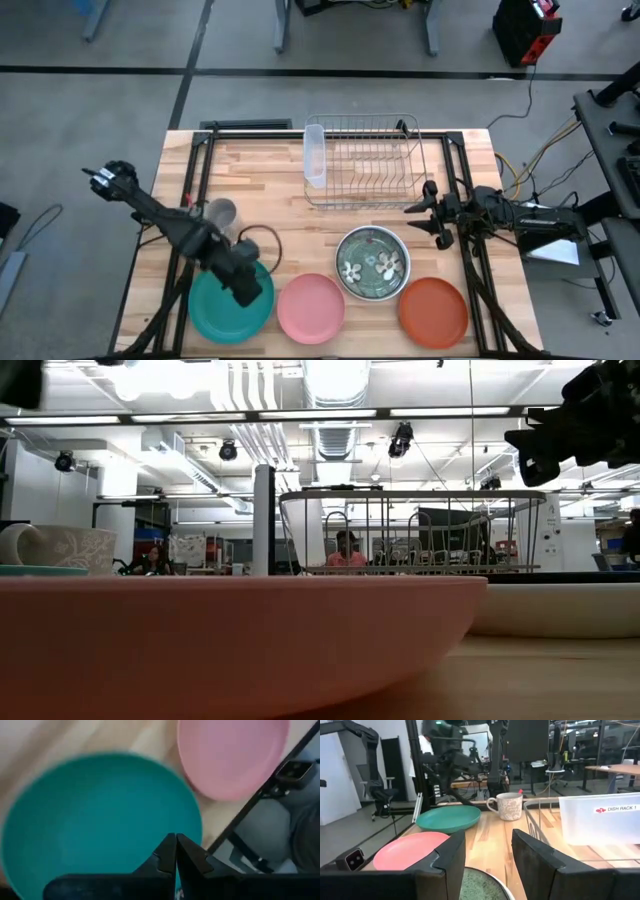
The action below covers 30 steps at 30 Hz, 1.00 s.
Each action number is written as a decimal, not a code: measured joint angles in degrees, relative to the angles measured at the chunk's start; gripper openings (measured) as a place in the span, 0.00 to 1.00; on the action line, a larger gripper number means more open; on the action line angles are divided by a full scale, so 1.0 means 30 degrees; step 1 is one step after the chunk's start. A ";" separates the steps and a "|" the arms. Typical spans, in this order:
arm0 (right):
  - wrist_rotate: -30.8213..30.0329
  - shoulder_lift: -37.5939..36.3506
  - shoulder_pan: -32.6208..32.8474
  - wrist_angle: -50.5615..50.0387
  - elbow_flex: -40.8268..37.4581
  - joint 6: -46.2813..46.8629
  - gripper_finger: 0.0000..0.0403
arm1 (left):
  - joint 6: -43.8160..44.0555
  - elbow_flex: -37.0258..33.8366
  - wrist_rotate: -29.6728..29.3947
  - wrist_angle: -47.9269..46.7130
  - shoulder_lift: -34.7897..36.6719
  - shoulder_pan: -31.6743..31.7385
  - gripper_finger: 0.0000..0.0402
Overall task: Sort dishes
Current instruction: Put the green plate in the dish rack
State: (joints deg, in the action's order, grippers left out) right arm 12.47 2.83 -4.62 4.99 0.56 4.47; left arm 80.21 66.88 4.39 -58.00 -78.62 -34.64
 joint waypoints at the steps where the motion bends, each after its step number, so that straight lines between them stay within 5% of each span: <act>1: -0.0007 0.0000 0.0000 -0.0107 0.0000 0.0000 0.37 | 0.0853 0.0453 -0.0080 -0.0880 -0.0284 -0.0491 0.00; 6: -0.0007 0.0000 0.0000 -0.0166 0.0000 -0.0006 0.38 | 0.6052 0.2466 -0.1040 -0.7774 -0.1769 -0.2508 0.00; 10: -0.0008 0.0000 0.0000 -0.0166 0.0000 0.0042 0.39 | 0.7817 0.2811 -0.1581 -0.9508 -0.2142 -0.3216 0.02; 17: -0.0007 0.0000 0.0000 -0.0173 0.0000 0.0350 0.39 | 0.8883 0.0695 -0.2073 -0.9552 -0.2147 -0.3138 0.19; 23: -0.0012 0.0000 0.0000 -0.0202 0.0000 0.0787 0.40 | 1.0032 -0.1780 0.0375 -0.8940 -0.2066 -0.3066 0.38; 30: -0.0012 0.0000 0.0000 -0.0224 0.0000 0.0869 0.40 | 1.0078 -0.4108 0.0558 -0.6661 -0.2019 -0.2850 0.46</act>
State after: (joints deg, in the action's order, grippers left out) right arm 12.43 2.83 -4.62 4.32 0.56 7.08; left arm 110.44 54.56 6.07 -77.98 -84.67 -43.19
